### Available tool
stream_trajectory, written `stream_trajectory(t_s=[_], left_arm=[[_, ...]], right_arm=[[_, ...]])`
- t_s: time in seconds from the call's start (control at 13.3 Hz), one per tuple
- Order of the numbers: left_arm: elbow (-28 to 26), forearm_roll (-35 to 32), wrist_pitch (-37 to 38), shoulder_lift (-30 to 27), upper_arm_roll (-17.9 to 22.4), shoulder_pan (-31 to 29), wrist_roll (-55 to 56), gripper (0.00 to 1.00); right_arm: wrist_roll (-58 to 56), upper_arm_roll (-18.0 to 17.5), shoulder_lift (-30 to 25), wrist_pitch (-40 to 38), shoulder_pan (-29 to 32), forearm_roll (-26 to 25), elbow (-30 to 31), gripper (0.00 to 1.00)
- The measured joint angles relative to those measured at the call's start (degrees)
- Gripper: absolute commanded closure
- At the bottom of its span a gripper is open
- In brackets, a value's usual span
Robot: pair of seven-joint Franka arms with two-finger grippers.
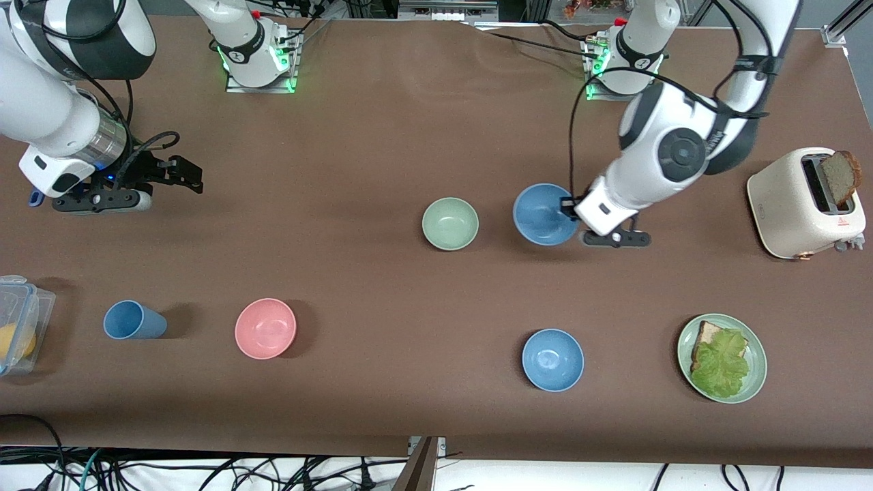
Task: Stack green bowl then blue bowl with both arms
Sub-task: 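Carry the blue bowl over the green bowl and lower it inside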
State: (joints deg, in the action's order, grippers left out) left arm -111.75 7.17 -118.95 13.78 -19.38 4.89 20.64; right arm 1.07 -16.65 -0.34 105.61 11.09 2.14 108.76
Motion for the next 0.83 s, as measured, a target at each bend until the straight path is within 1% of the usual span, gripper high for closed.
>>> stream_trajectory(t_s=[0.23, 0.45, 0.68, 0.83], left_arm=[[5.0, 4.3, -0.1, 4.5, -0.1, 6.8, 4.4, 1.0], [10.4, 4.5, -2.1, 10.6, 0.0, 12.3, 9.0, 1.0], [14.8, 4.5, -4.8, 15.8, 0.1, 14.2, 9.7, 1.0], [16.0, 4.5, -6.1, 17.6, 0.2, 14.3, 9.7, 1.0]], right_arm=[[-0.1, 0.0, 0.0, 0.0, 0.0, 0.0, 0.0, 0.0], [-0.1, 0.2, 0.0, 0.0, 0.0, 0.0, 0.0, 0.0], [-0.2, 0.3, 0.0, 0.1, 0.0, 0.0, 0.0, 0.0], [-0.3, 0.3, 0.0, 0.2, 0.0, 0.0, 0.0, 0.0]])
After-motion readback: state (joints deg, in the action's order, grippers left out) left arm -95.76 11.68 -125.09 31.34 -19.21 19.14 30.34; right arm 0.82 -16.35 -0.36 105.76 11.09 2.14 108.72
